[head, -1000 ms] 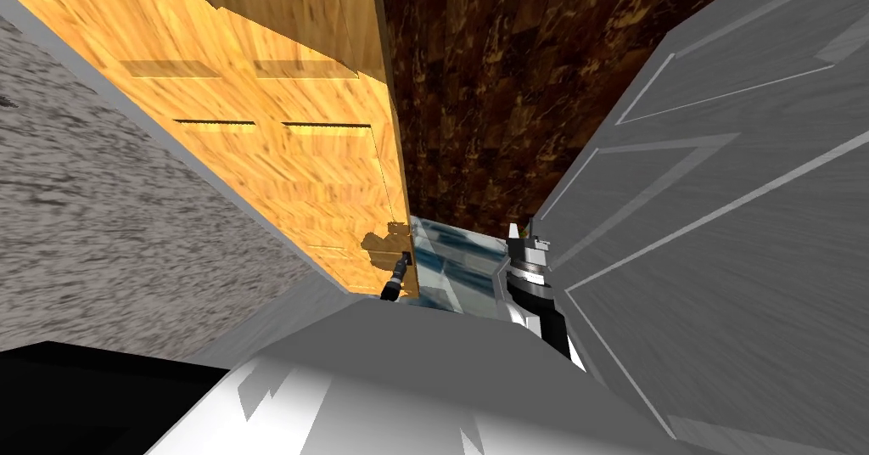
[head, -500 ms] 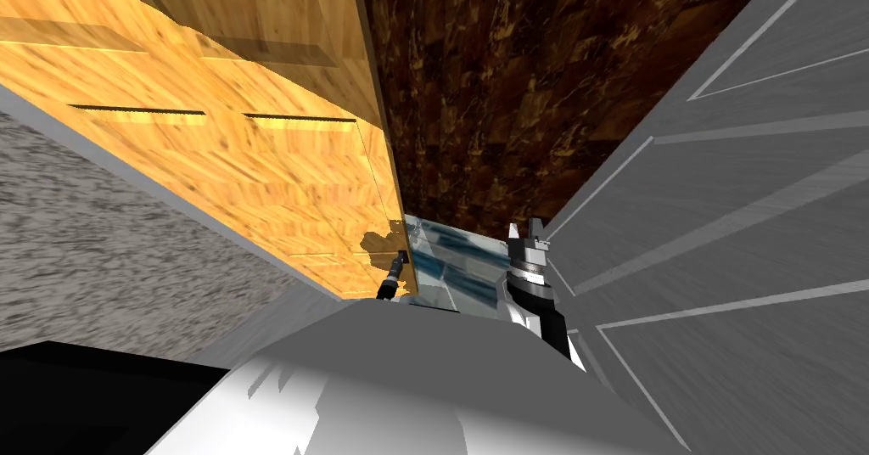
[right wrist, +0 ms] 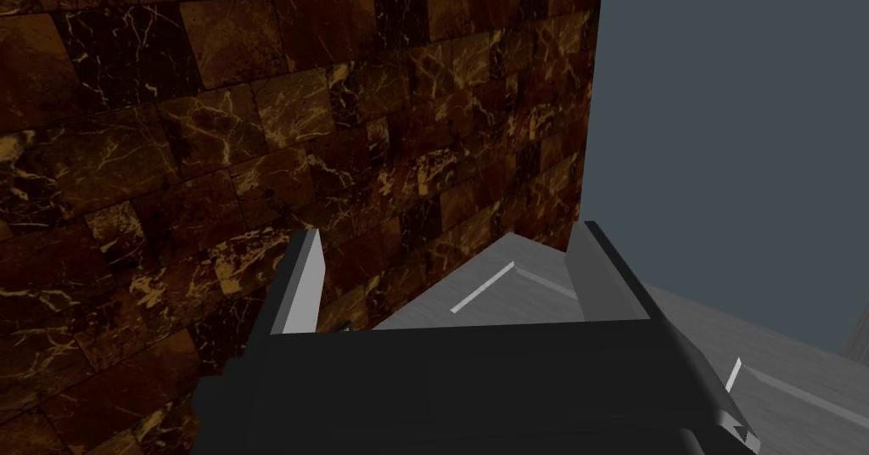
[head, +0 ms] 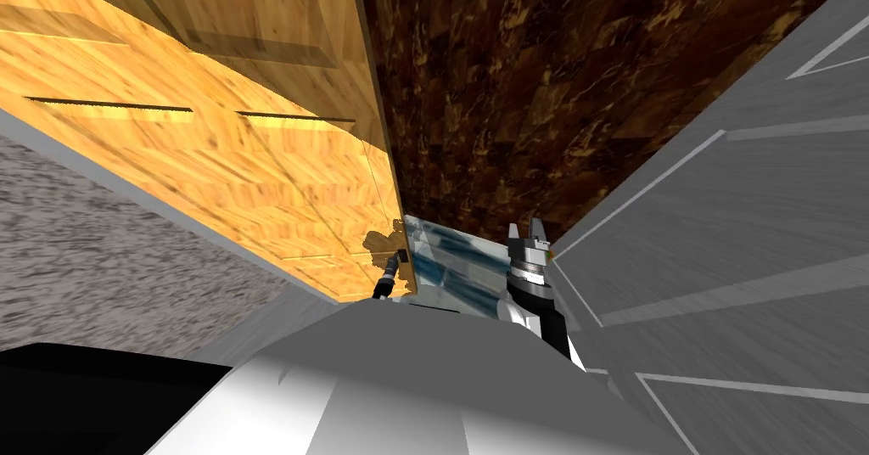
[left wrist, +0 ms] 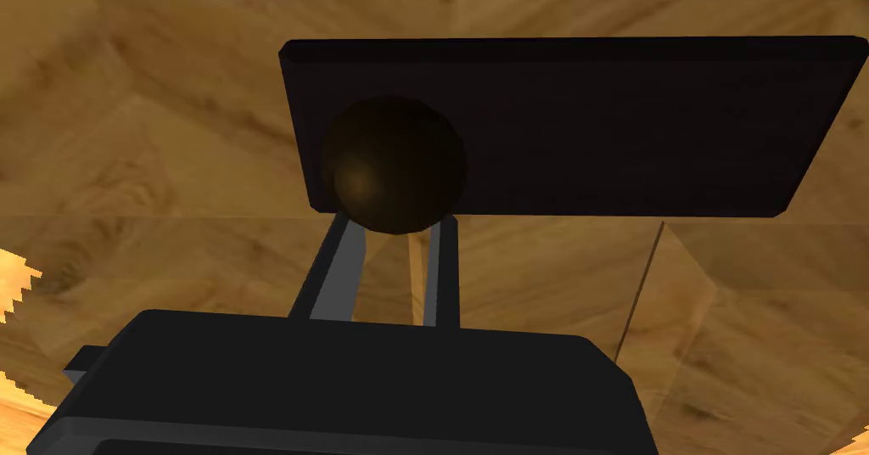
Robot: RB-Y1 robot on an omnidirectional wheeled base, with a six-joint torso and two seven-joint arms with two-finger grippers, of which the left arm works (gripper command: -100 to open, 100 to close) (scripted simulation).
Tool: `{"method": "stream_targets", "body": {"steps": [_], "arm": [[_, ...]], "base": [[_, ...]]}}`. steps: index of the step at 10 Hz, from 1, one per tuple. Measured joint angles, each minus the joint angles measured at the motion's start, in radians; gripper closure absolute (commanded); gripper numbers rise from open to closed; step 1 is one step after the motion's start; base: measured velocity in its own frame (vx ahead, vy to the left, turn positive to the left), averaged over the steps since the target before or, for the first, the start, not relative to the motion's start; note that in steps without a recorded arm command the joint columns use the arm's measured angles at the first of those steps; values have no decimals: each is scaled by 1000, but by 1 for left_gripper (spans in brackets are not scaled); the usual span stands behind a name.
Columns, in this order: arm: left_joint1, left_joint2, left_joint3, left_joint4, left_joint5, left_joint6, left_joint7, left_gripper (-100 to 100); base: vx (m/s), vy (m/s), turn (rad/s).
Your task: Push the door open
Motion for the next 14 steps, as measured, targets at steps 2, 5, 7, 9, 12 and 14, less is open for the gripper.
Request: {"method": "stream_targets", "body": {"steps": [2,5,7,9,12,14], "arm": [[12,-1,16,-21,9,13,-4,-100],[19,-12,14,-28,15,14,0,-100],[25,-25,14,-37,19,16,2,-100],[26,-23,15,-33,20,13,2,-100],[24,-20,21,-26,22,3,-2,-100],[22,-22,25,-19,24,-6,-4,-100]], "base": [[-135,-90,58],[-213,-123,45],[-180,-93,33],[158,-7,-30],[209,36,-25],[244,58,-32]]}}
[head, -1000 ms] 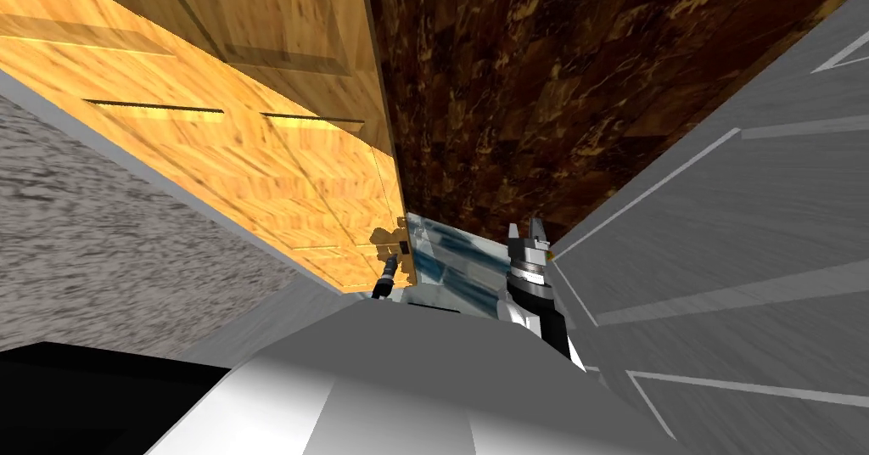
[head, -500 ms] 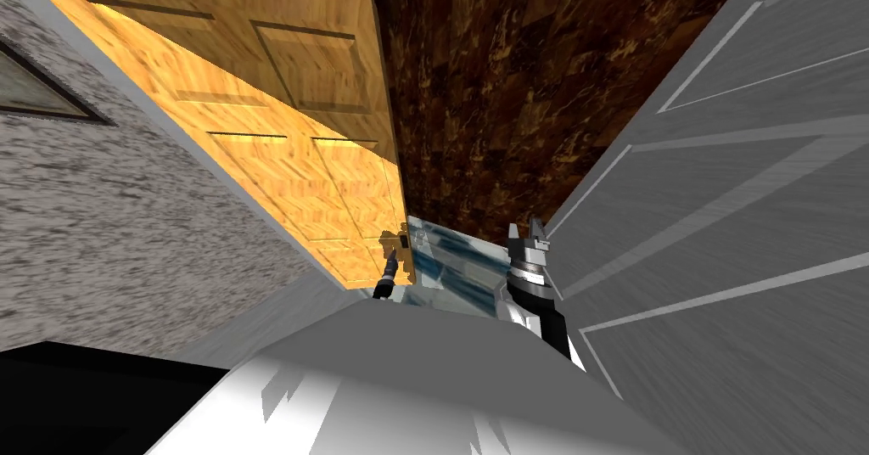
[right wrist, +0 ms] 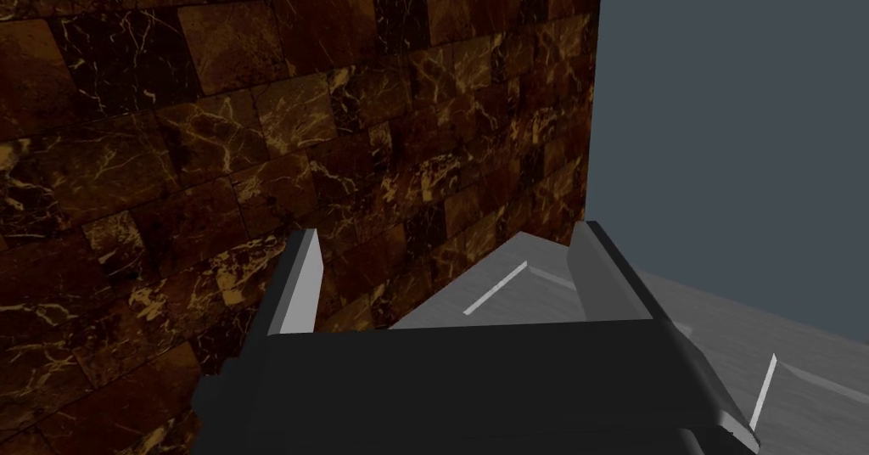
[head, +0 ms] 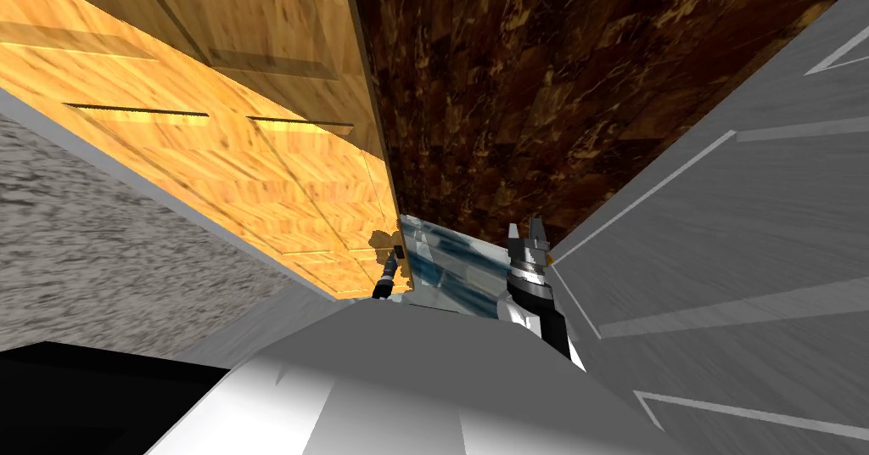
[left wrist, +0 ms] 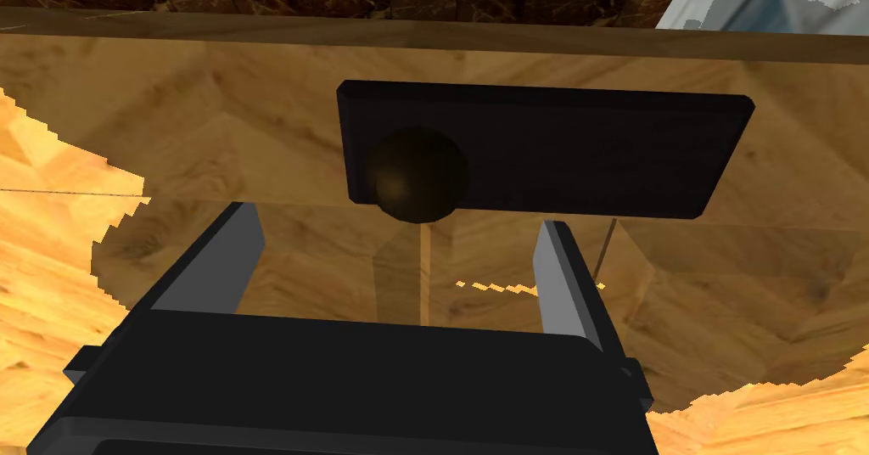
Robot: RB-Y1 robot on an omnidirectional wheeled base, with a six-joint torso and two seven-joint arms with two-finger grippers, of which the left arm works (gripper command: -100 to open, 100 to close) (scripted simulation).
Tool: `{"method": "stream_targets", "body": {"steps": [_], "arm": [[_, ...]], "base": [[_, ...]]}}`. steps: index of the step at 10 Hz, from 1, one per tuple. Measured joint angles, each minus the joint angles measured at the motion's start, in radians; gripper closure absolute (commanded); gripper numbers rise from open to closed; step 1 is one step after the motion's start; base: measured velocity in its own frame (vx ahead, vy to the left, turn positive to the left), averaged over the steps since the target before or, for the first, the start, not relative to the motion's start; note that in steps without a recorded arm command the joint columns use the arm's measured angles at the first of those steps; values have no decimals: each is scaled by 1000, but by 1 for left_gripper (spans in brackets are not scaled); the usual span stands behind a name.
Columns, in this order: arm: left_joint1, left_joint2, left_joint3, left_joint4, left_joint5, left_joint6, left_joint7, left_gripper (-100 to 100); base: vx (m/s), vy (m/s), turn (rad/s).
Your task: Push the door open
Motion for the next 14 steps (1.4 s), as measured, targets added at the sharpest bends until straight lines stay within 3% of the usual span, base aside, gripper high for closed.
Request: {"method": "stream_targets", "body": {"steps": [2,3,9,11,12,14], "arm": [[-1,-6,4,8,1,-10,-2,-100],[0,-7,4,8,1,-11,-2,100],[0,-6,3,10,1,-7,-3,100],[16,-11,11,-5,6,9,-10,100],[1,-5,20,18,12,6,-9,100],[0,2,36,14,20,6,-9,100]], "base": [[150,23,-8],[-18,-3,-6],[0,-3,6],[162,-28,45],[180,-24,29],[204,-56,78]]}}
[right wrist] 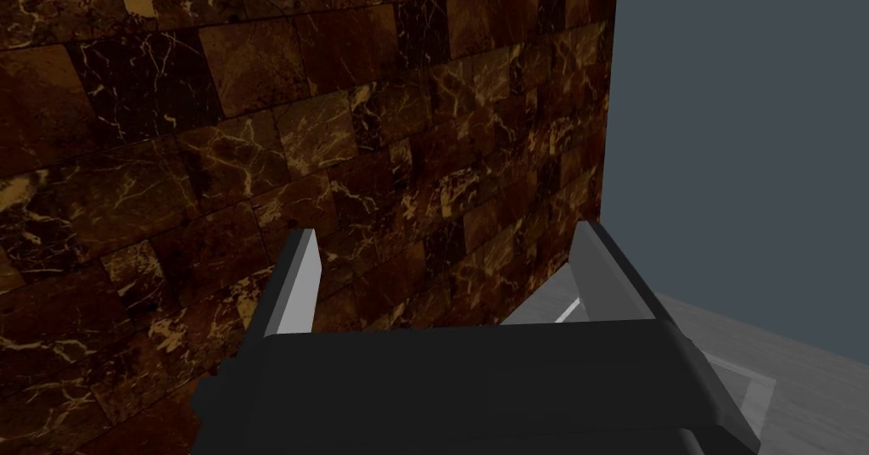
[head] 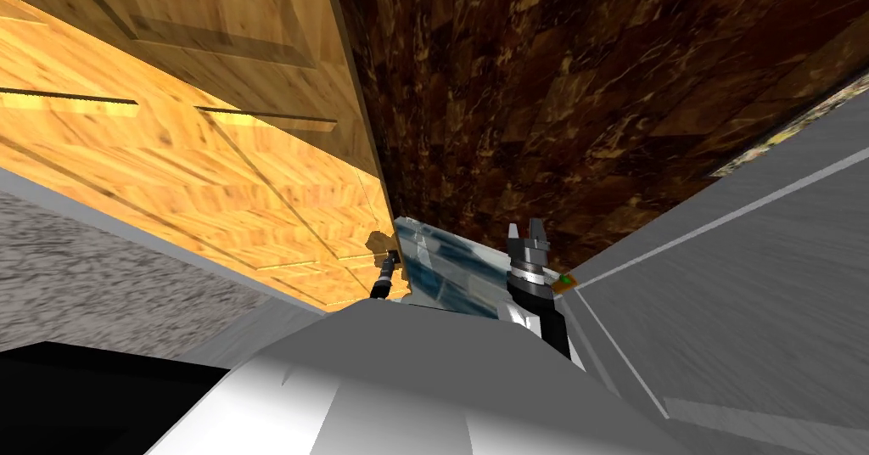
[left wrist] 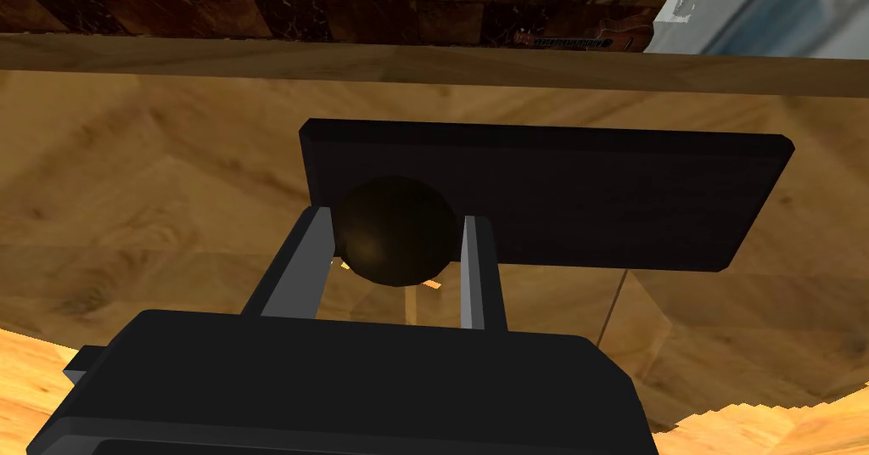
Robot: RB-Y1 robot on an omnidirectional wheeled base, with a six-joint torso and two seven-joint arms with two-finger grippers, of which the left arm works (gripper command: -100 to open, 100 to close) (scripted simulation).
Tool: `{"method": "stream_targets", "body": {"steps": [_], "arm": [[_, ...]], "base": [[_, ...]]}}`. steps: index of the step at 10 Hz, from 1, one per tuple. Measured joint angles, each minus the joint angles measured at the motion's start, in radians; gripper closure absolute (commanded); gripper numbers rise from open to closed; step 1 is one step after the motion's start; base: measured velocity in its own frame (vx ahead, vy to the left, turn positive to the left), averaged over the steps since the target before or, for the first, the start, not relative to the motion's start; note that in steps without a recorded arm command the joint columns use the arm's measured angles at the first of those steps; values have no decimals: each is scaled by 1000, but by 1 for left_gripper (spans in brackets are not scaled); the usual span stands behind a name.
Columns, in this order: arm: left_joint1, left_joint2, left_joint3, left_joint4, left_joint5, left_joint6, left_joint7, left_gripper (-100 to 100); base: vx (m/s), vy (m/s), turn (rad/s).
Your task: Push the door open
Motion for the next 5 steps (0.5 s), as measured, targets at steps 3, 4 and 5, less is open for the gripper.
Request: {"method": "stream_targets", "body": {"steps": [3,4,5], "arm": [[-19,-1,42,22,22,-4,-12,100],[-24,1,58,26,31,-3,-15,100],[-26,-3,72,21,38,3,-20,100]], "base": [[217,-61,76],[178,-50,82],[177,-16,68]]}}
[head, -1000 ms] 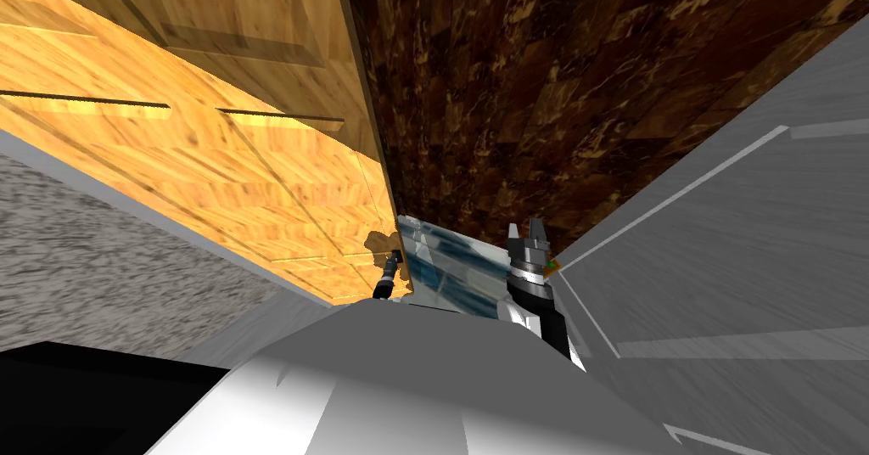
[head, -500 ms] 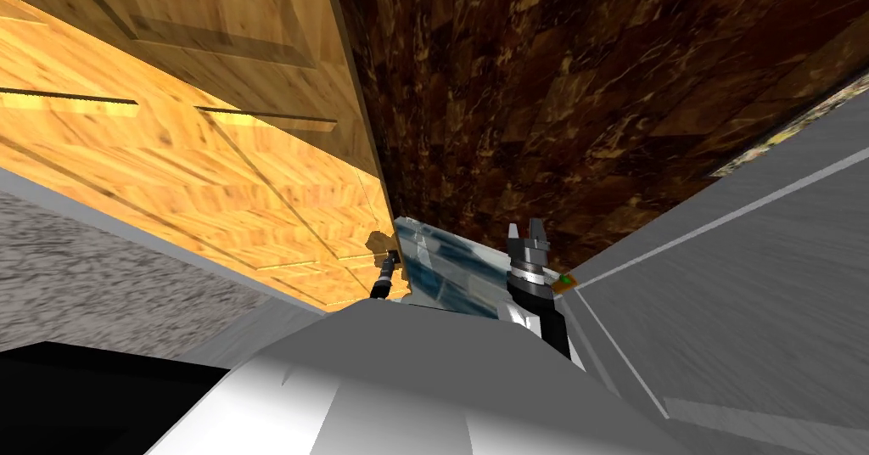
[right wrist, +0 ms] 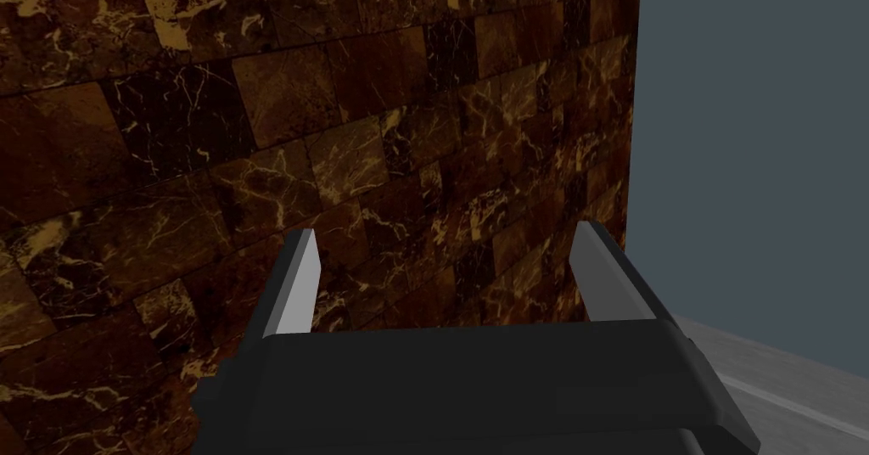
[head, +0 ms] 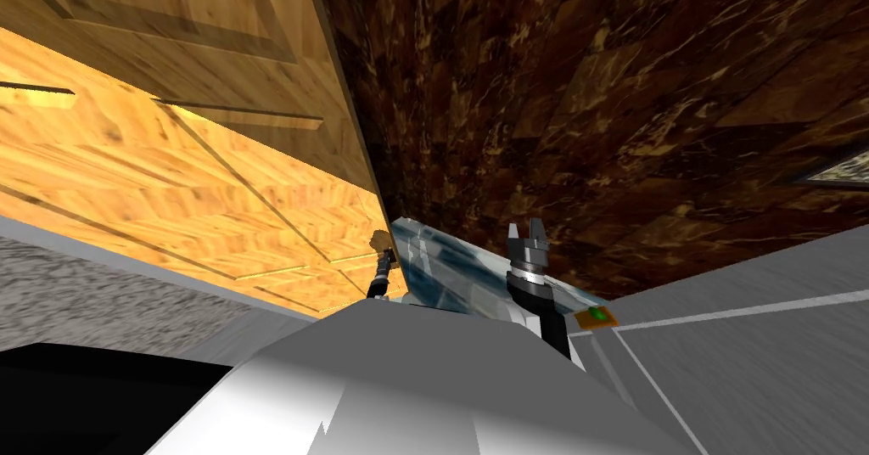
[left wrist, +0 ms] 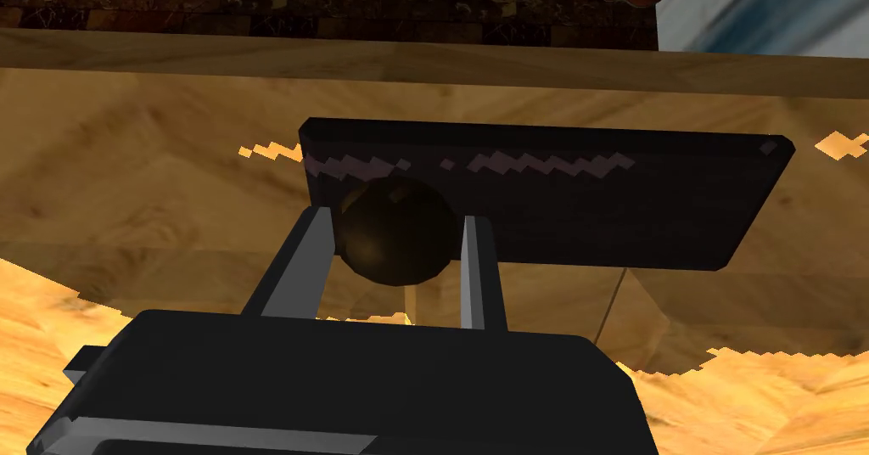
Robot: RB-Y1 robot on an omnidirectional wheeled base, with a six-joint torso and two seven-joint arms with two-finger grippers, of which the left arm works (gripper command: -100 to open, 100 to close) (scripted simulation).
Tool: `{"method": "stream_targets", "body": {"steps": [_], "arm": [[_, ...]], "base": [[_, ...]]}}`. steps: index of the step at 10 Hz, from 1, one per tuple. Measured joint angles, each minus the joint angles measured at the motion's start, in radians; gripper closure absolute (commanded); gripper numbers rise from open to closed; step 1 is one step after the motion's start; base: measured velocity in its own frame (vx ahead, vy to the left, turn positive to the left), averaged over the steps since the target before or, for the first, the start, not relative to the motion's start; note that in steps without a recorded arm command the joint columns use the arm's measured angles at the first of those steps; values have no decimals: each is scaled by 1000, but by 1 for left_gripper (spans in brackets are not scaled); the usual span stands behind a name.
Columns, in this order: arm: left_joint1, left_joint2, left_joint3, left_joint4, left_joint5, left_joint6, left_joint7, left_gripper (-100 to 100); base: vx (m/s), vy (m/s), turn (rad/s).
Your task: Push the door open
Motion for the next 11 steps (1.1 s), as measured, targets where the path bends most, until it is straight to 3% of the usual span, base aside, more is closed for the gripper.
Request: {"method": "stream_targets", "body": {"steps": [3,6,7,8,11], "arm": [[1,-11,31,-6,16,10,-12,100],[13,-10,44,-17,24,18,-17,100],[3,-6,53,2,29,12,-18,100],[-5,-5,64,15,35,5,-22,100],[2,0,100,-2,56,13,-32,100]], "base": [[160,-30,47],[173,-3,41],[201,5,53],[231,-7,62],[241,-15,64]]}}
